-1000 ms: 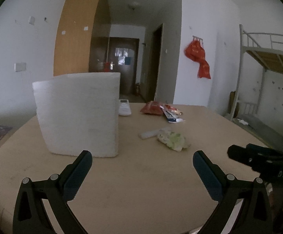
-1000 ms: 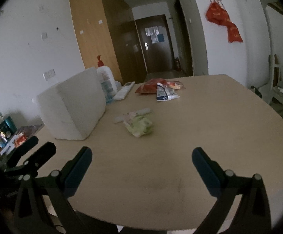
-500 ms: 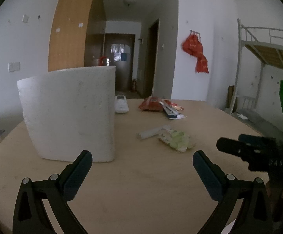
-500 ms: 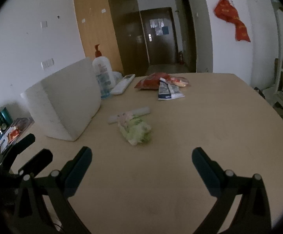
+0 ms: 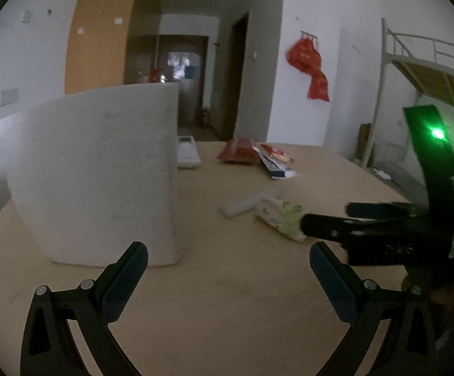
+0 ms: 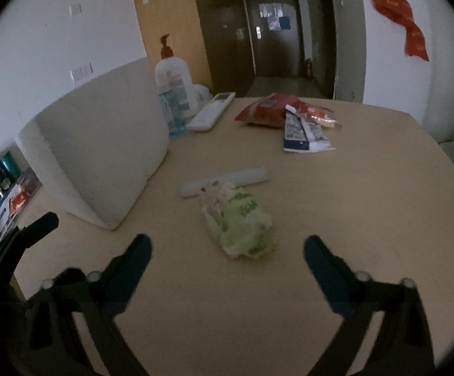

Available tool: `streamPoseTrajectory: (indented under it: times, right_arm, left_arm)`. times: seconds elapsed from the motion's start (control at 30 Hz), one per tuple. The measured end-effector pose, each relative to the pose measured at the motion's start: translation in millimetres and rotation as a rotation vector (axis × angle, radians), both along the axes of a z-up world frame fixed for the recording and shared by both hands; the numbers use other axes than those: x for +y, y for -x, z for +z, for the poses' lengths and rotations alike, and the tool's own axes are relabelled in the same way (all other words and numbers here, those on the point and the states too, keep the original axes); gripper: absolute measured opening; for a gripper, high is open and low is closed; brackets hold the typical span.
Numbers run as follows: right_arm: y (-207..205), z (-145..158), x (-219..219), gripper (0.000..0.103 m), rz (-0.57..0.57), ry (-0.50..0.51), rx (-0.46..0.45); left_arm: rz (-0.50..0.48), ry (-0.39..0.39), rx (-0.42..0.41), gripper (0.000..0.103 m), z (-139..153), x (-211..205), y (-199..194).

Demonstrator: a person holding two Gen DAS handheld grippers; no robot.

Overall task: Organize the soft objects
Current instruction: 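Move the right gripper down to the green-and-white plastic packet, then close the right gripper on the green-and-white plastic packet, then lift the plastic packet with the right gripper toward the foam box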

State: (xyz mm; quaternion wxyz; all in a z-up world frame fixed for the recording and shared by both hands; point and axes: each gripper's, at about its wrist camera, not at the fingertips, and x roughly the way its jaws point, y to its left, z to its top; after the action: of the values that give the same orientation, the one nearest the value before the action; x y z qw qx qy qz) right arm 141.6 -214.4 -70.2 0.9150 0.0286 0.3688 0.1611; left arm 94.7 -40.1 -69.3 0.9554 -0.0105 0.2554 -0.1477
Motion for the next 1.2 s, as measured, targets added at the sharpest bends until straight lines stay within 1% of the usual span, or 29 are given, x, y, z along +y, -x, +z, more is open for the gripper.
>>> streamPoseTrajectory:
  times: [0.1, 0.17, 0.3, 0.4, 0.43, 0.5, 0.53, 0.63, 0.77, 0.83, 0.93, 1.2]
  right_arm:
    - [-13.6, -3.6, 6.2, 0.085, 0.029, 0.015, 0.033]
    - [-20.8, -6.1, 8.9, 0.078, 0.045, 0.010, 0.051]
    - [-33.8, -11.9, 12.5, 0.077, 0.057, 0.040, 0.079]
    - [-40.8, -17.1, 12.5, 0.070, 0.063, 0.057, 0.101]
    - [-42.4, -17.9, 12.1, 0.066, 0.065, 0.055, 0.105]
    - [-46.2, -22.1, 9.7, 0.055, 0.070, 0.050, 0.128]
    - [-47.5, -23.4, 9.1, 0.052, 0.072, 0.056, 0.133]
    - [-47.6, -25.5, 7.0, 0.050, 0.075, 0.063, 0.134]
    - [-47.0, -24.7, 2.2, 0.034, 0.080, 0.055, 0.135]
    - [-46.6, -24.7, -1.2, 0.030, 0.079, 0.042, 0.135]
    - [-44.4, -22.6, -5.9, 0.028, 0.081, 0.029, 0.125]
    - [-31.4, -10.4, -33.0, 0.028, 0.062, -0.039, 0.093]
  left_arm:
    - [-0.020, 0.006, 0.011, 0.103, 0.7, 0.9, -6.8]
    - [-0.027, 0.007, 0.023, 0.103, 0.0, 1.2, -11.3]
    - [-0.032, 0.010, 0.060, 0.103, -3.3, 3.7, -23.0]
    - [-0.018, 0.008, 0.088, 0.103, -5.6, 5.1, -31.6]
    - [-0.020, 0.010, 0.097, 0.103, -6.4, 5.7, -33.3]
    - [-0.021, 0.015, 0.111, 0.103, -7.4, 6.7, -36.6]
    - [-0.020, 0.016, 0.115, 0.103, -7.6, 6.9, -37.3]
    - [-0.022, 0.004, 0.120, 0.103, -7.5, 2.6, -38.1]
    - [-0.020, -0.017, 0.120, 0.103, -7.4, -5.7, -39.8]
    - [-0.023, -0.025, 0.122, 0.103, -6.8, -8.7, -42.8]
    - [-0.021, -0.032, 0.118, 0.103, -5.5, -12.2, -42.0]
    - [-0.044, -0.049, 0.109, 0.103, -2.1, -28.5, -38.5]
